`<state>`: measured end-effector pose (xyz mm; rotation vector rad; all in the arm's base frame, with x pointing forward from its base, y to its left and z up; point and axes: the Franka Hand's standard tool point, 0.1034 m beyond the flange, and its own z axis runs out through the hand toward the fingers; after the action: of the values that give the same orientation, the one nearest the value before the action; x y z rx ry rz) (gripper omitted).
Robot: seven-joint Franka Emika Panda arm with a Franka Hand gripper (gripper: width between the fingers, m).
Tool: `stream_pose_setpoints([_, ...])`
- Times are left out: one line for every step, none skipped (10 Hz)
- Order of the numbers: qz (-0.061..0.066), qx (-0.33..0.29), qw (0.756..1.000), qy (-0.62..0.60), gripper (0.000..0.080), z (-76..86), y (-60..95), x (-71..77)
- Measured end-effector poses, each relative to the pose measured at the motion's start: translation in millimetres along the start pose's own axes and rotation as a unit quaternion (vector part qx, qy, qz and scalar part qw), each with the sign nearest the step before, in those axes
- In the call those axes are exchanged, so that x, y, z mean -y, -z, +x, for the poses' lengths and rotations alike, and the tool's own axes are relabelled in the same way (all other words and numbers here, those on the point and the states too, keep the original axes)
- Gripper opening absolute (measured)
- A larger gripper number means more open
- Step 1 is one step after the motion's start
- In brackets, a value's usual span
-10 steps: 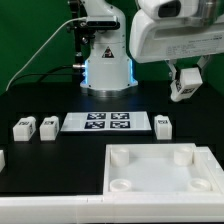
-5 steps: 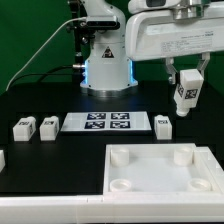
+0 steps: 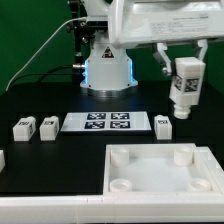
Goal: Assemble one leg
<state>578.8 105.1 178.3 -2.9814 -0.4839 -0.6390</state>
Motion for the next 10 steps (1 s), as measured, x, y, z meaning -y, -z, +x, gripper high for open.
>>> stream_pose_setpoints([0.001, -0.001, 1.0, 0.003, 0.0291, 6.5, 0.1, -2.1])
stream_pose_setpoints([0.001, 0.0, 1.0, 0.003, 0.0291, 4.5, -0.4, -1.4])
stream_pose_setpoints([0.001, 0.0, 1.0, 0.003, 0.0291, 4.1, -0.8, -1.4])
stream_pose_setpoints([0.001, 0.0, 1.0, 0.002, 0.0291, 4.1, -0.9, -1.5])
stream_pose_setpoints([0.001, 0.001, 1.0, 0.002, 0.0291, 3.7, -1.4, -1.5])
stream_pose_setpoints([0.002, 0.003, 1.0, 0.004, 0.0291, 1.4, -4.5, -2.2])
stream_pose_setpoints([0.006, 0.002, 1.0, 0.018, 0.0291, -3.3, -17.2, -9.3])
stream_pose_setpoints([0.015, 0.007, 1.0, 0.019, 0.0291, -1.1, -34.5, -13.6])
stream_pose_setpoints([0.024, 0.003, 0.999, 0.026, 0.0291, 9.5, -46.5, -16.3])
stream_pose_setpoints([0.028, -0.012, 0.999, 0.021, 0.0291, 16.6, -53.5, -13.5])
